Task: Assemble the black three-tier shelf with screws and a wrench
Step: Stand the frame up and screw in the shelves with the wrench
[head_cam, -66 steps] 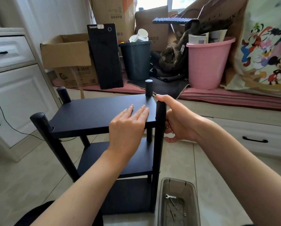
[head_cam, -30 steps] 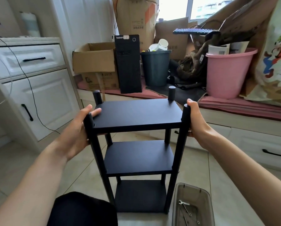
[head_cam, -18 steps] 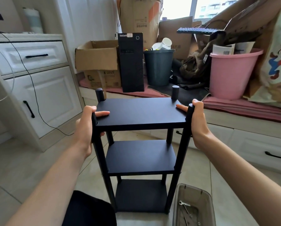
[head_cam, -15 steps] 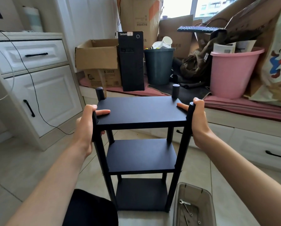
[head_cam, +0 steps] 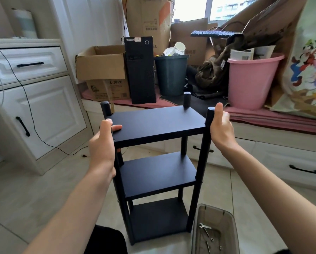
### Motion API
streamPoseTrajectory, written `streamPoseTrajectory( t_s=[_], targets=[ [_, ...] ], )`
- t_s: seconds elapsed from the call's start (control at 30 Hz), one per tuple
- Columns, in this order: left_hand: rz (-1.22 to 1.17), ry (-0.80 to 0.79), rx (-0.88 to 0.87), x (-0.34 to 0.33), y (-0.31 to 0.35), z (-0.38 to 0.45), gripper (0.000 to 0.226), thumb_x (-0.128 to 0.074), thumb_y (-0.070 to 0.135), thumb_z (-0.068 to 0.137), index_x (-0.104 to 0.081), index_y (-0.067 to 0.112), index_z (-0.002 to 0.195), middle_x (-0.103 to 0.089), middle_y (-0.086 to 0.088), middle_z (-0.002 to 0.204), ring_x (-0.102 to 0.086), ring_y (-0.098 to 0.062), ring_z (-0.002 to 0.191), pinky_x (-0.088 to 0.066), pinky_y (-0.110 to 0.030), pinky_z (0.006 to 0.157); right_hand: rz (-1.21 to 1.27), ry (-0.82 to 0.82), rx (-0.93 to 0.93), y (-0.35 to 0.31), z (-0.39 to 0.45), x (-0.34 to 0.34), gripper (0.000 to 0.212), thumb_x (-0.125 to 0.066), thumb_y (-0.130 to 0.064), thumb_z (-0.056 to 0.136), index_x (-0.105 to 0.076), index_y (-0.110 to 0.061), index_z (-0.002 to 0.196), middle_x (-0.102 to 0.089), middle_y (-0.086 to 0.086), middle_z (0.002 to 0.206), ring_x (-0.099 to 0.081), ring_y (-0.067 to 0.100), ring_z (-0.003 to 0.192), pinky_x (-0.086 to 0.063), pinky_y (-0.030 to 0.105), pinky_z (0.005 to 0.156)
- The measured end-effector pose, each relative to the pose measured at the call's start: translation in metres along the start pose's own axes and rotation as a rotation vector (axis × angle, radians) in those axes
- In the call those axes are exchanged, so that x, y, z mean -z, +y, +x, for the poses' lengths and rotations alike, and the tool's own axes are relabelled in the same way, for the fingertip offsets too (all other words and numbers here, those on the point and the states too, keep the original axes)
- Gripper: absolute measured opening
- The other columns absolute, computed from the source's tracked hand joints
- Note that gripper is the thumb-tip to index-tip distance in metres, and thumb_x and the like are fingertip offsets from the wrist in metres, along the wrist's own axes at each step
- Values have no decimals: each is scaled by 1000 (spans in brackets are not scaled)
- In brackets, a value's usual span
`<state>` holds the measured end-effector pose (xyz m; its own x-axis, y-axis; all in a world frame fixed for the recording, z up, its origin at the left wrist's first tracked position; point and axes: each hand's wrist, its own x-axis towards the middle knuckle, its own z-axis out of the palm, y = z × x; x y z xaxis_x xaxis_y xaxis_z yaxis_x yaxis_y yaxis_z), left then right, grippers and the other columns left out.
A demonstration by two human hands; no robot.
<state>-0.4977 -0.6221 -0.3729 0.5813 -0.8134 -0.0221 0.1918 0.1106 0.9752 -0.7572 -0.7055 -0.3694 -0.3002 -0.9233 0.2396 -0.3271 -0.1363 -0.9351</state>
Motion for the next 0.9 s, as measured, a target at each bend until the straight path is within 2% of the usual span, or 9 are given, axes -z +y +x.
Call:
streamPoseTrajectory(
  t_s=[0.1,0.17,0.23,0.3,0.5,0.63,0.7,0.8,0.9],
  targets=[
    [-18,13,-7,-7,0,-3,47,-52,62,72,-77,25,85,-62,-1,88,-51,-20,75,-41,-34,67,-27,-5,-72,7,-8,3,65,-27,-62,99,-39,-10,136,-55,10,123,-50,29,118,-37,38,92],
    [-14,27,-14,-10,-1,-6,48,-51,63,73,-77,25,88,-60,-2,87,-51,-21,76,-41,-34,67,-69,-60,-111,12,-17,3,59,-39,-49,100,-36,-7,141,-56,12,126,-51,30,120,-41,41,99],
    [-9,36,-24,-12,-2,-10,52,-50,65,72,-76,25,91,-56,-3,88,-51,-21,77,-41,-35,69,-128,-151,-80,17,-21,3,35,-48,-31,98,-50,-6,123,-61,6,104,-57,27,99,-47,39,83],
    [-13,31,-32,-13,-3,-15,55,-49,68,71,-75,24,93,-56,-2,89,-51,-21,78,-41,-36,71,-213,-223,-23,19,-22,5,16,-51,-21,95,-54,-9,105,-56,0,83,-53,20,79,-41,32,66],
    [-149,-14,-40,-17,-10,-34,37,-45,67,80,-67,38,72,-58,14,80,-50,-13,75,-39,-31,70,-113,-355,22,21,-5,8,40,-39,-3,92,-49,-28,122,-44,-13,75,-38,4,65,-30,21,58],
    [-279,45,38,-21,-14,-32,18,-52,44,95,-50,27,101,-53,5,83,-49,-18,76,-38,-30,68,96,-197,-64,27,5,-2,30,-33,-2,96,-60,-3,107,-51,1,69,-41,21,68,-34,30,58],
    [-283,55,87,-25,-16,-32,25,-60,35,92,-44,21,105,-49,3,81,-49,-16,70,-39,-29,67,110,-96,-64,30,7,-2,29,-34,-5,98,-61,6,103,-56,1,68,-46,23,72,-41,36,65],
    [-294,-126,169,-32,-20,-34,23,-56,32,94,-46,15,105,-49,3,76,-52,-13,66,-45,-25,63,124,-77,-77,29,-1,-2,26,-39,-9,100,-64,-7,90,-71,0,74,-50,18,67,-45,32,67],
    [-291,-329,282,-41,-20,-41,28,-52,29,97,-60,18,73,-58,5,60,-62,-9,53,-52,-23,59,95,-201,-92,29,-16,1,24,-46,-17,102,-66,-10,90,-77,0,82,-56,5,56,-45,19,58]
  ],
)
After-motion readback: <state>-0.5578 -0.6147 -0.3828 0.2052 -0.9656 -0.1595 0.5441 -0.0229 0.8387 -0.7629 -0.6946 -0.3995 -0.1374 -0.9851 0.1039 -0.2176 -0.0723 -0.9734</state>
